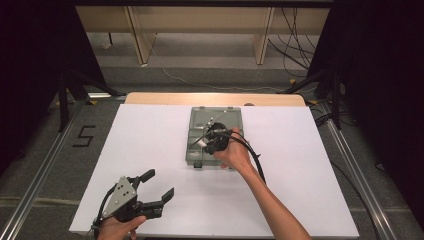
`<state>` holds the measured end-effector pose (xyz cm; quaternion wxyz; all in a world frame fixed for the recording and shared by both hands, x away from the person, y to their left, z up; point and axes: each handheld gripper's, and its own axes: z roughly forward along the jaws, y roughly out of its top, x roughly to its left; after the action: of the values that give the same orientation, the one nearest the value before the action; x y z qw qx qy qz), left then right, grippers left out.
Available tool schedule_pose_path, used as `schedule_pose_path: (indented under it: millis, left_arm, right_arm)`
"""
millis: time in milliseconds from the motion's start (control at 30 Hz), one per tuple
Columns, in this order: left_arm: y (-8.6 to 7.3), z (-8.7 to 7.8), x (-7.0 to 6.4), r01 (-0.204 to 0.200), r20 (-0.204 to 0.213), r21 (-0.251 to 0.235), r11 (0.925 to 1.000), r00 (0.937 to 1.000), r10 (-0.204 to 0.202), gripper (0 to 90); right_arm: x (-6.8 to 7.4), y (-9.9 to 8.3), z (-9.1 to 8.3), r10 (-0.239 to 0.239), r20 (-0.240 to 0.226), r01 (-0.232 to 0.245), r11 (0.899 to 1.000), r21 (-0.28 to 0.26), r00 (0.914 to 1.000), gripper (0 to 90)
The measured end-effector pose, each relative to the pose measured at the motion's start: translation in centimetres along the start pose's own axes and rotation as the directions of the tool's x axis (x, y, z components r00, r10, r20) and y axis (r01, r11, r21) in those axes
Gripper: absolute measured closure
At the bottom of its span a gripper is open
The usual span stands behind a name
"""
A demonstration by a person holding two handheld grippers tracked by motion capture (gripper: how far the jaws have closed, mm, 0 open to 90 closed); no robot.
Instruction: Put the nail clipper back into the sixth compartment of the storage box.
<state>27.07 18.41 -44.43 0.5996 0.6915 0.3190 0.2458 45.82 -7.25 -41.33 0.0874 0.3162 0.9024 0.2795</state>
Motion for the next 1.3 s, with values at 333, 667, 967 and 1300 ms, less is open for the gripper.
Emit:
schedule_pose_path:
  millis: [333,667,967,1300]
  left_arm:
    - [0.0,-0.1,0.0,0.005,-0.002,0.001,1.0000,1.0000,-0.005,15.9]
    - [0.0,-0.1,0.0,0.010,-0.003,0.001,1.0000,0.9999,-0.010,15.9]
    - [0.0,-0.1,0.0,0.010,-0.003,0.000,1.0000,1.0000,-0.010,15.9]
    - [0.0,-0.1,0.0,0.006,-0.003,0.003,1.0000,1.0000,-0.006,15.9]
  right_arm:
    - [-0.2,0.0,0.6,0.031,-0.004,-0.031,0.999,0.012,0.9995,77.2]
    - [-0.5,-0.1,1.1,0.060,-0.001,-0.060,0.998,0.024,0.9982,77.1]
    - [-0.4,-0.9,1.6,0.081,-0.012,-0.081,0.995,0.051,0.9966,68.9]
    - [-0.4,-0.7,0.5,0.062,0.020,-0.062,0.998,-0.018,0.9978,42.9]
